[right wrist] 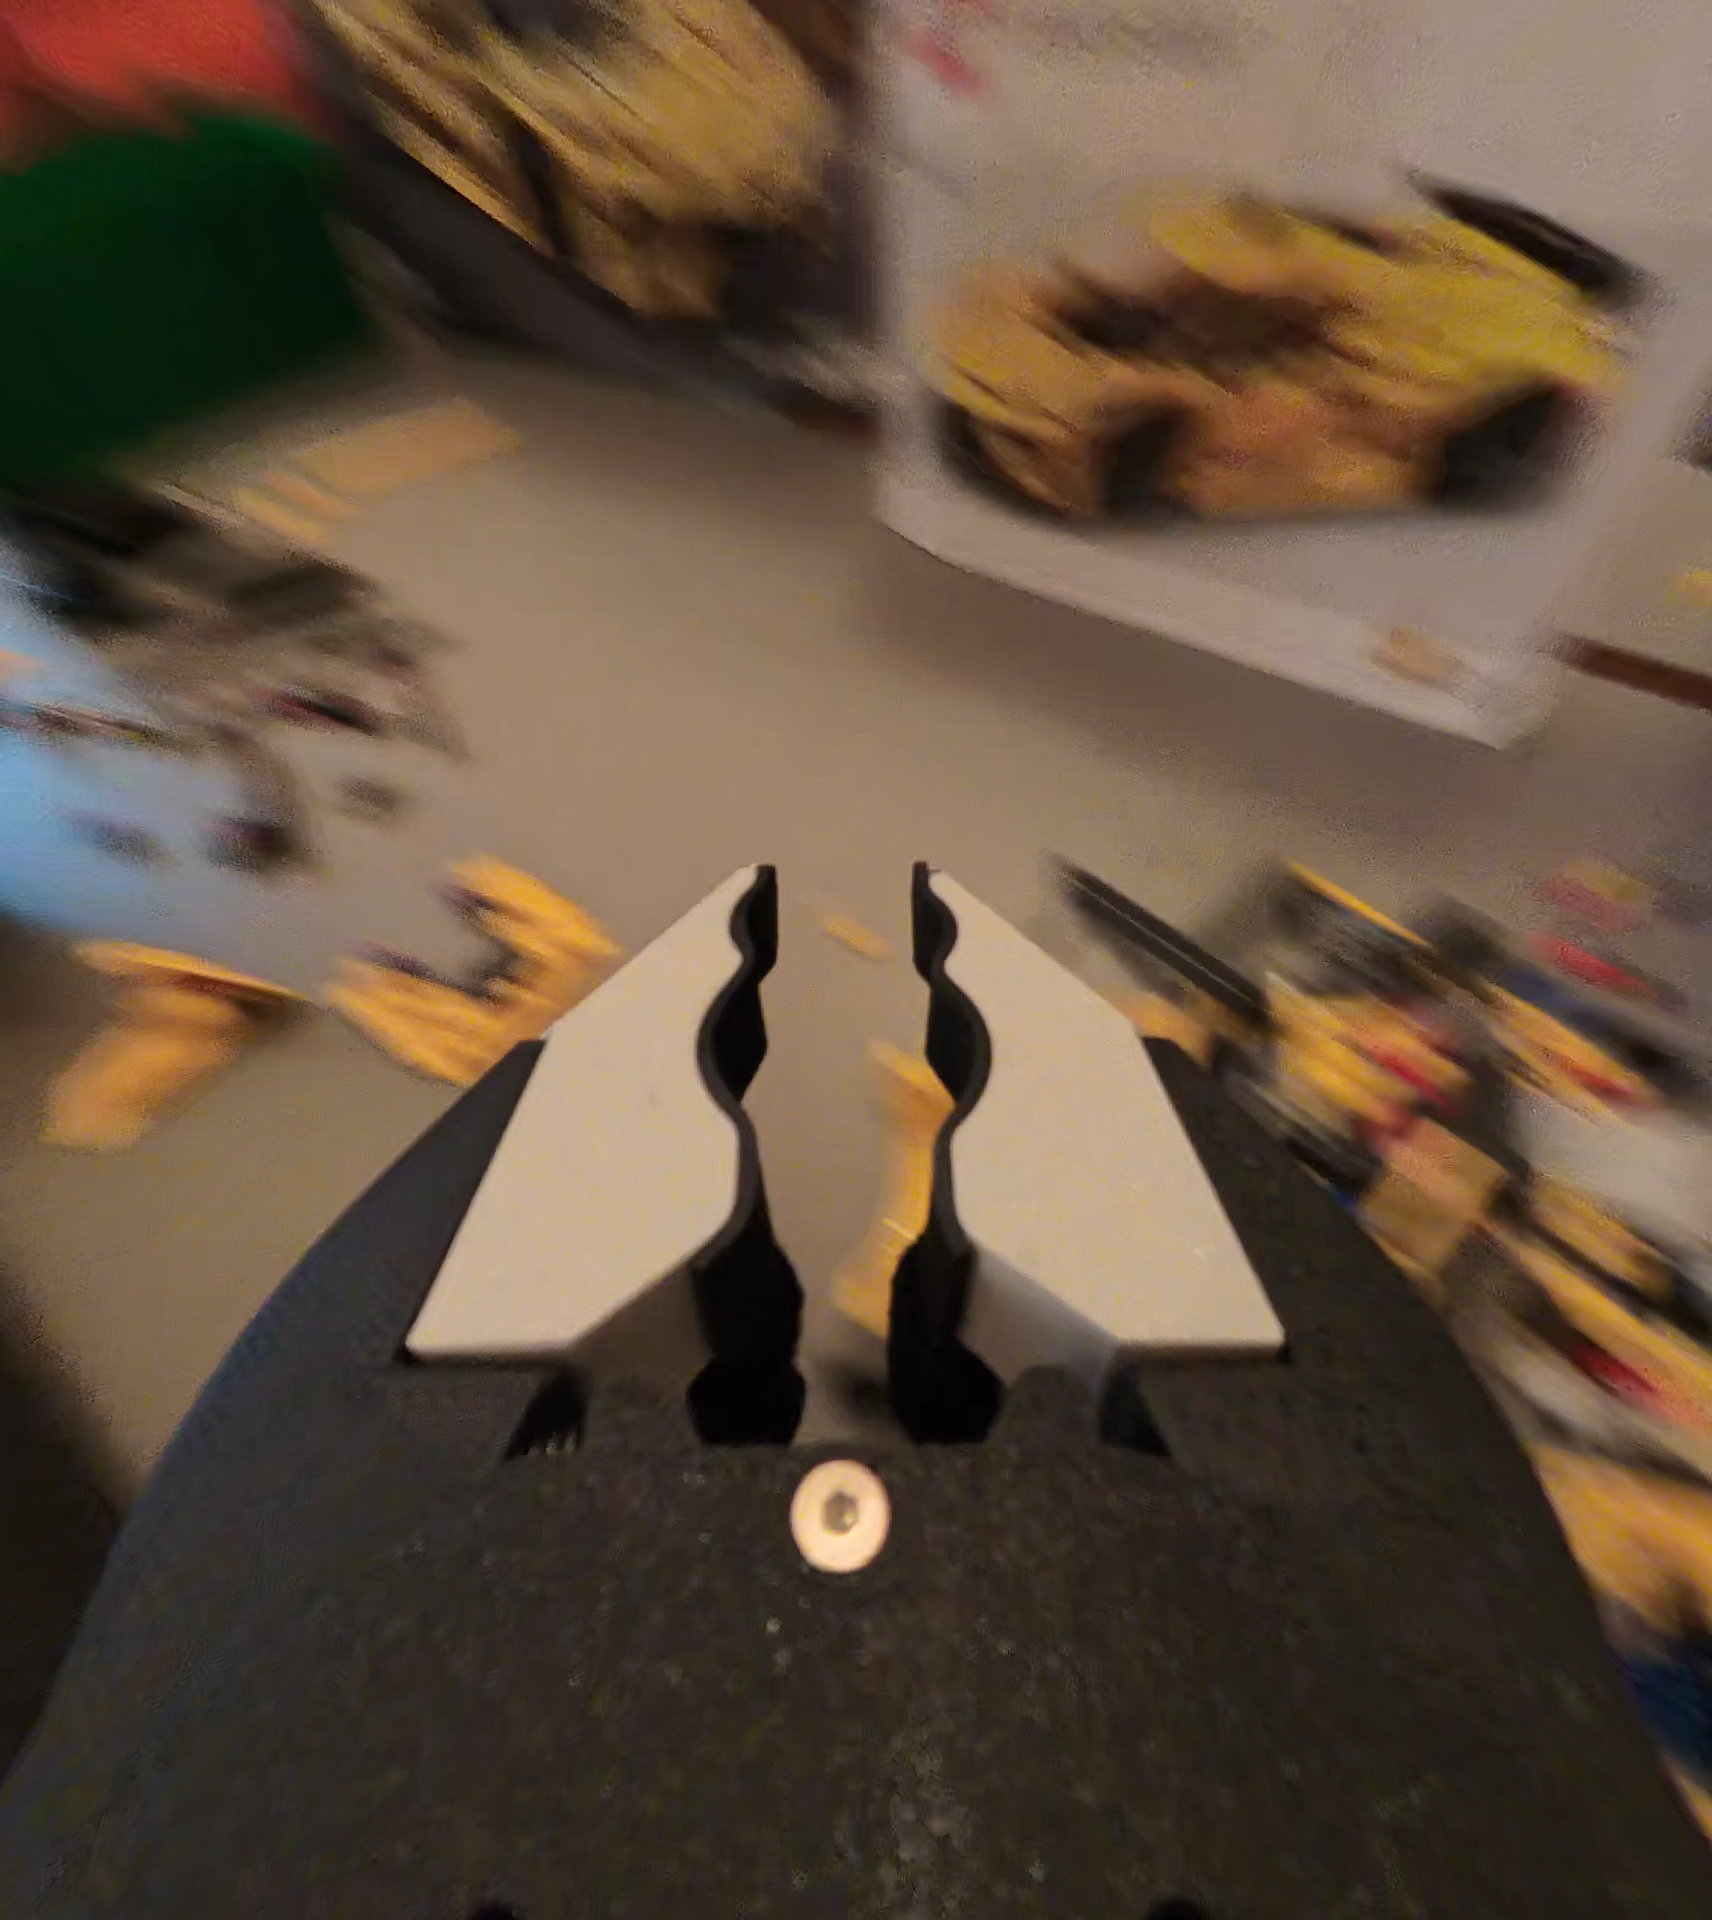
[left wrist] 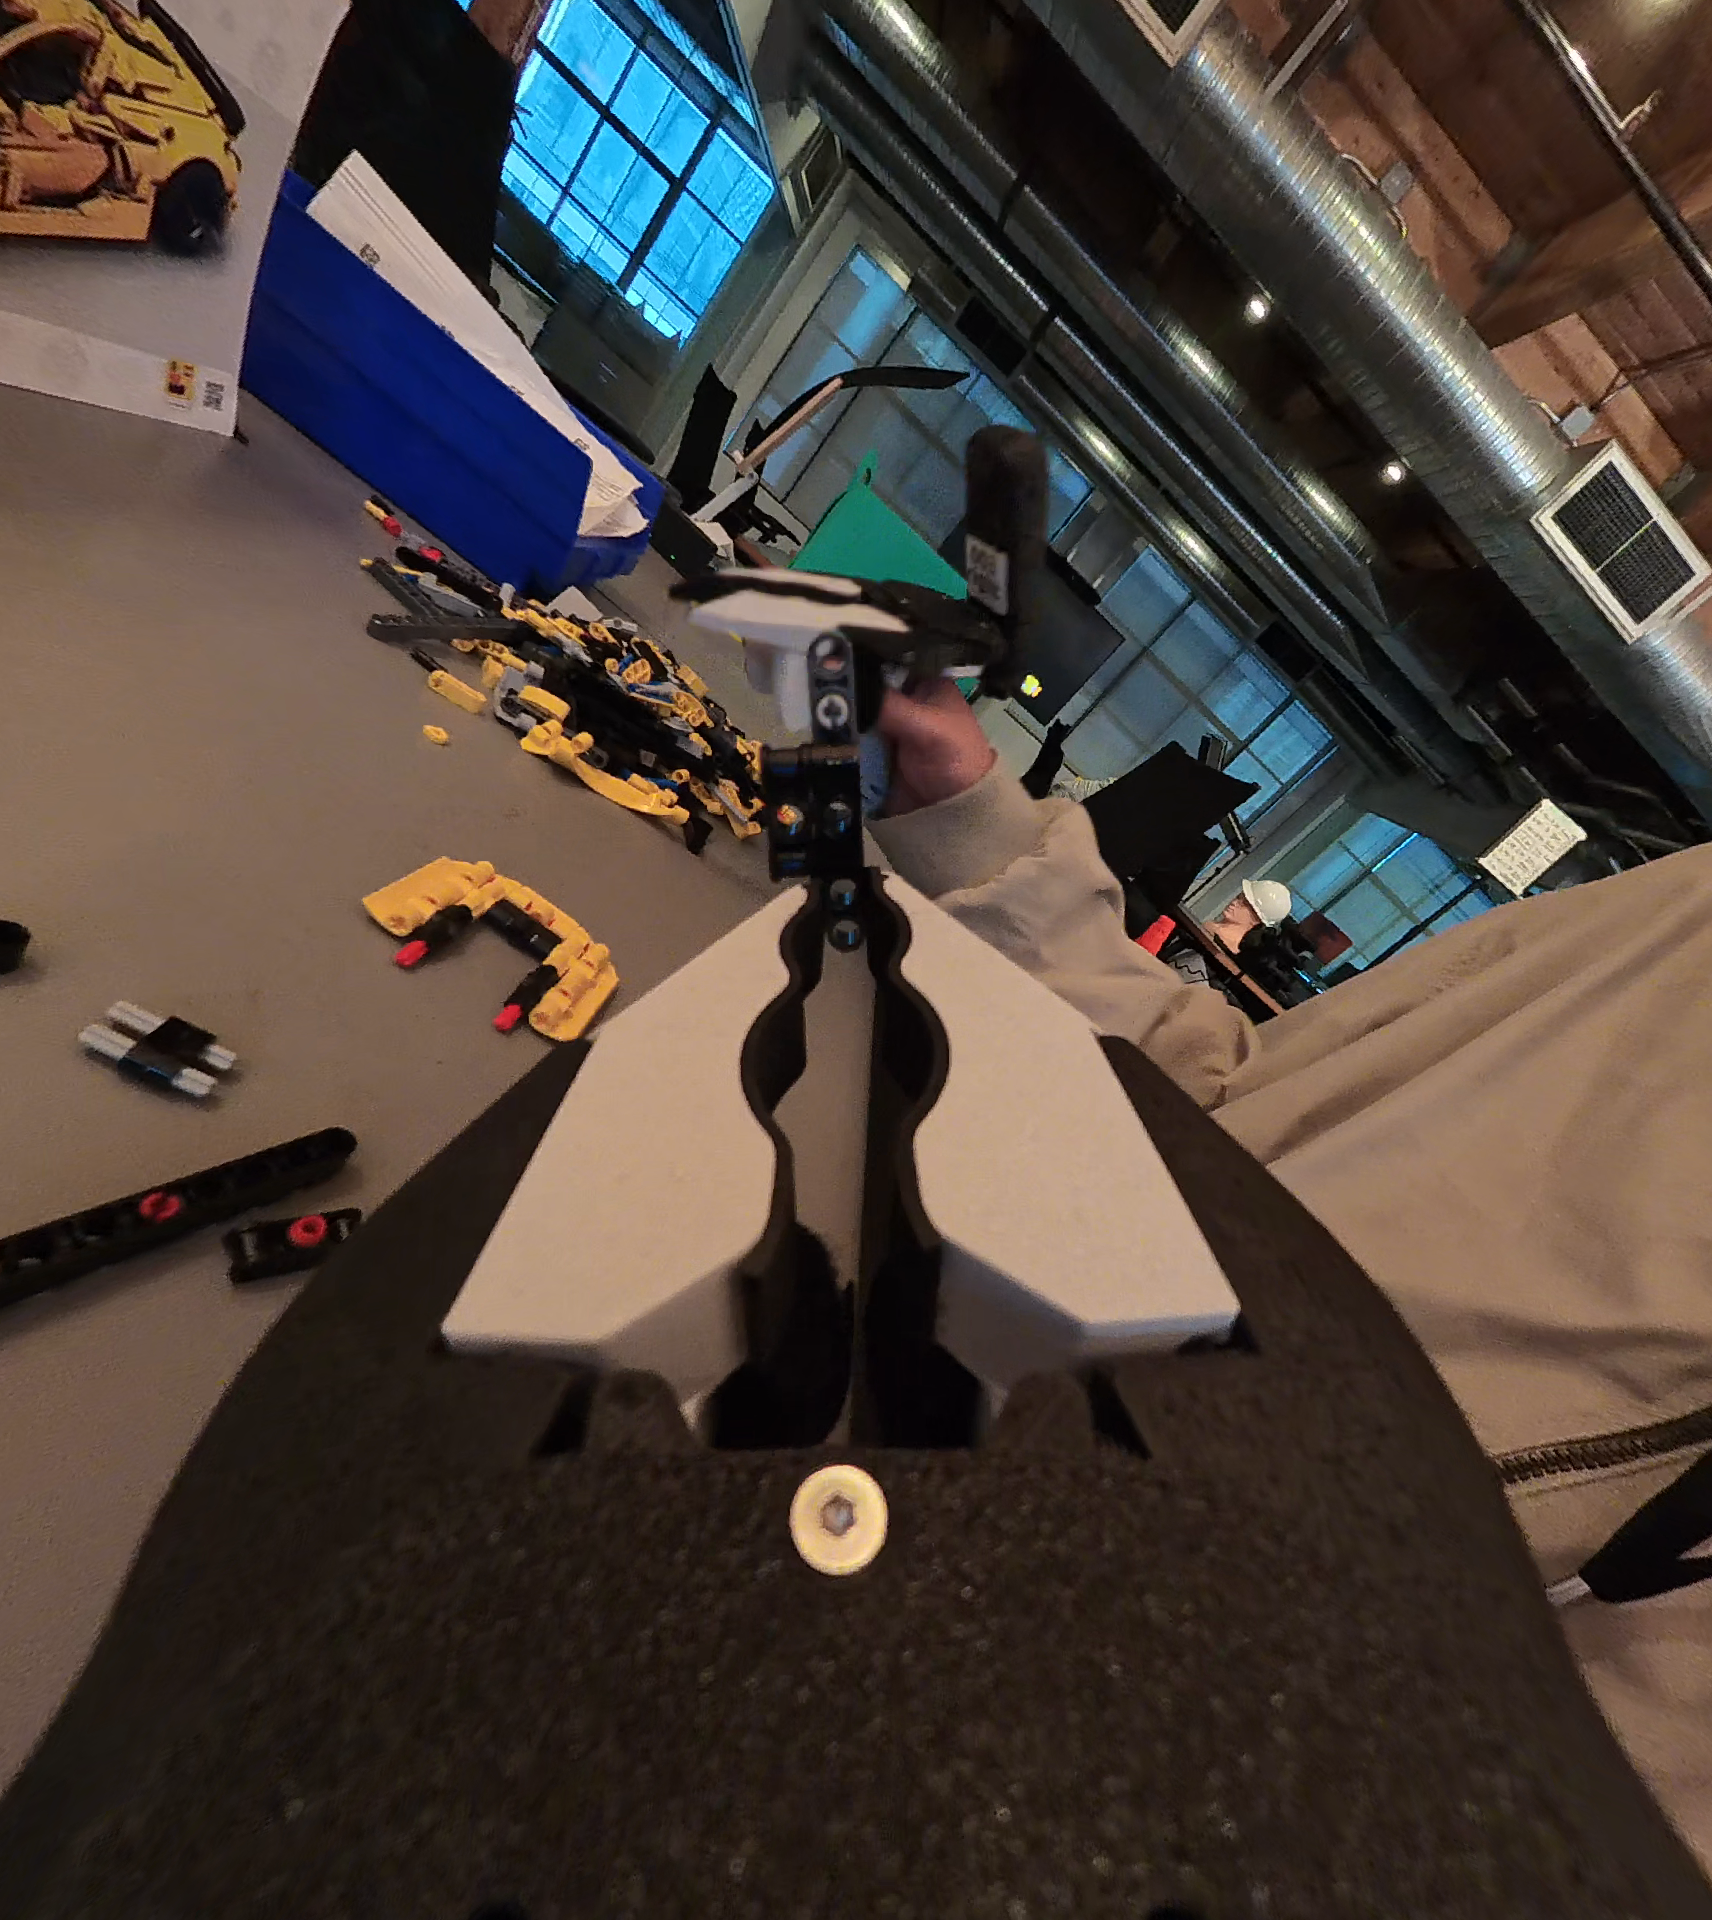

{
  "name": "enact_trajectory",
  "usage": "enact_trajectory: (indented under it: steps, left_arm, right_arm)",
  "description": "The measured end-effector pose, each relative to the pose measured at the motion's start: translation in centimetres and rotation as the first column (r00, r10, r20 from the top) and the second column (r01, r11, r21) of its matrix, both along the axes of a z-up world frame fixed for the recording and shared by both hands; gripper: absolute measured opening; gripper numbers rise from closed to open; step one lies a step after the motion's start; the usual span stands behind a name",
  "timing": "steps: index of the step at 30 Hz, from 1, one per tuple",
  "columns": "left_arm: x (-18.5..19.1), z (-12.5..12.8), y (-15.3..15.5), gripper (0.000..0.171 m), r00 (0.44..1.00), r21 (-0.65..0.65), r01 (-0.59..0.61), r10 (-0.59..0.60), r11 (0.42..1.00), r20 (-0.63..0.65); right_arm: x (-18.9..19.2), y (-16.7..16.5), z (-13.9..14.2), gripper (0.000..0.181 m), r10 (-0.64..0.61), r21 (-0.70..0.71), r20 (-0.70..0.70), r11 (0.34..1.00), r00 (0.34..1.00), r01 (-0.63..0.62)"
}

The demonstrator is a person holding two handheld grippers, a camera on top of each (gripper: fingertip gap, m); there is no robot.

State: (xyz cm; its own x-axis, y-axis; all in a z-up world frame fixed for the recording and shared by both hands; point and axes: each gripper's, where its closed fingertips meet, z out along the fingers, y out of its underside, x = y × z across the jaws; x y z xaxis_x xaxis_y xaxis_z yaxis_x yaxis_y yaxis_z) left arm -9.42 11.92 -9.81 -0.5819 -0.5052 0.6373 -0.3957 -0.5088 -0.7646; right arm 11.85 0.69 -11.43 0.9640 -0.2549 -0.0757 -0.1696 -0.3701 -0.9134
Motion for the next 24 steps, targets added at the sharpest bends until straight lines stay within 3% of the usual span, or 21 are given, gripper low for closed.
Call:
enact_trajectory:
  steps: [2,5,7,9,11,12,18,21,24]
  left_arm:
    - [-0.1,0.0,-0.2,0.007,1.000,0.011,0.007,-0.007,1.000,0.002]
    - [-0.3,0.2,-0.4,0.007,1.000,0.010,0.018,-0.018,1.000,0.013]
    - [-0.5,0.2,-0.6,0.007,1.000,0.011,0.026,-0.026,1.000,0.015]
    - [-0.6,0.1,-0.9,0.007,0.999,0.020,0.037,-0.038,0.999,0.015]
    - [-0.7,0.0,-1.2,0.007,0.999,0.041,0.044,-0.045,0.998,0.016]
    - [-0.7,0.0,-1.3,0.007,0.999,0.047,0.050,-0.051,0.998,0.017]
    - [-0.2,-0.6,-0.7,0.008,1.000,0.095,-0.006,0.006,0.995,0.004]
    - [0.1,-0.3,1.1,0.035,0.996,0.070,-0.088,0.087,0.994,0.013]
    - [-0.4,0.9,1.1,0.034,0.994,0.058,-0.076,0.071,0.995,0.084]
  right_arm:
    - [-7.5,5.0,3.0,0.028,0.285,0.256,-0.171,0.937,0.943,-0.236]
    - [-16.4,9.6,4.4,0.028,0.583,0.482,-0.369,0.786,0.724,-0.387]
    - [-19.1,11.3,3.9,0.024,0.635,0.535,-0.421,0.751,0.648,-0.388]
    - [-20.1,12.2,3.2,0.019,0.651,0.537,-0.451,0.744,0.611,-0.397]
    - [-20.9,12.1,3.9,0.014,0.694,0.582,-0.459,0.707,0.555,-0.402]
    - [-20.9,12.1,3.9,0.007,0.691,0.580,-0.465,0.710,0.553,-0.399]
    - [-20.5,11.9,3.3,0.006,0.660,0.541,-0.442,0.736,0.607,-0.406]
    - [-20.2,11.7,2.6,0.006,0.650,0.505,-0.427,0.748,0.629,-0.430]
    - [-21.3,11.5,1.6,0.006,0.668,0.442,-0.410,0.741,0.621,-0.505]
